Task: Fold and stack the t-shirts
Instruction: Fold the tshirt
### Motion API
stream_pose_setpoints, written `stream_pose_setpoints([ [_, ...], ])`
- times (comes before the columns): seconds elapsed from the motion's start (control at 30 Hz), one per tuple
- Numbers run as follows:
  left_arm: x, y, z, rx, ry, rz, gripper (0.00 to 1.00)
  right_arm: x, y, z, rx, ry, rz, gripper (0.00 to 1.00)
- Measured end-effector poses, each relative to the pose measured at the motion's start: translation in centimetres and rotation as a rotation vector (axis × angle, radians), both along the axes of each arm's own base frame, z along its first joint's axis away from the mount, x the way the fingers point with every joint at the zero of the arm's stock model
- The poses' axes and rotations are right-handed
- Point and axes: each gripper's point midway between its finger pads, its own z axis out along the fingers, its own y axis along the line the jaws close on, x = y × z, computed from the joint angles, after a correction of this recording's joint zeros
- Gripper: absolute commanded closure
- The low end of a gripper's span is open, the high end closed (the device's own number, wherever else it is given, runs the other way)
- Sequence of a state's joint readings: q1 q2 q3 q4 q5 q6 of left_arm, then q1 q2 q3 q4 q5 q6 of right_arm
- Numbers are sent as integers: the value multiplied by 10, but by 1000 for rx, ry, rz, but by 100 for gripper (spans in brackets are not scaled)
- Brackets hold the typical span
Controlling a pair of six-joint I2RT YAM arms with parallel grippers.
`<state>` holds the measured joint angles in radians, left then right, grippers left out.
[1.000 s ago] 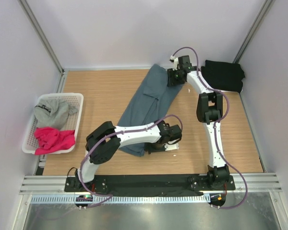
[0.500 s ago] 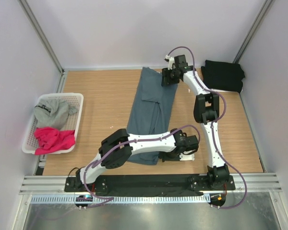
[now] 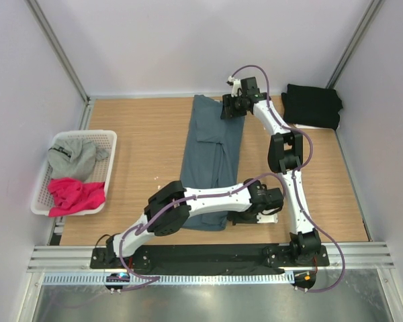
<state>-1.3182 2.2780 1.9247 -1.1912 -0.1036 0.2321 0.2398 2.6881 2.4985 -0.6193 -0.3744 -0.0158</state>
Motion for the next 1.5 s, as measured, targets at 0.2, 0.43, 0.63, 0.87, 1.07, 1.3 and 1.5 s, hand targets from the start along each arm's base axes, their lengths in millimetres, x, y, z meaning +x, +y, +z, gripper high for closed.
stream_pose_setpoints([
  [0.2,-1,0,4,12,-5,1,40,-3,-3,0,-9,-6,9,40],
  [0.43,-9,-4,32,-56,-42,-16,0,-41,-26,41,-70,-4,22,39],
  [0.63,-12,-2,98,-228,-90,-23,0,-60,-45,150,-61,-167,-12,39],
  [0.87,41,66,134,-358,-92,236,0,-139,-57,168,61,-89,-54,39],
  [1.07,129,172,94,-450,-18,847,14,-236,-50,89,206,244,-65,39],
  [1.3,117,207,66,-579,214,1188,15,-313,-29,56,467,544,-115,38],
  [1.5,122,225,46,-651,412,1449,19,-376,-29,23,546,766,-233,32],
])
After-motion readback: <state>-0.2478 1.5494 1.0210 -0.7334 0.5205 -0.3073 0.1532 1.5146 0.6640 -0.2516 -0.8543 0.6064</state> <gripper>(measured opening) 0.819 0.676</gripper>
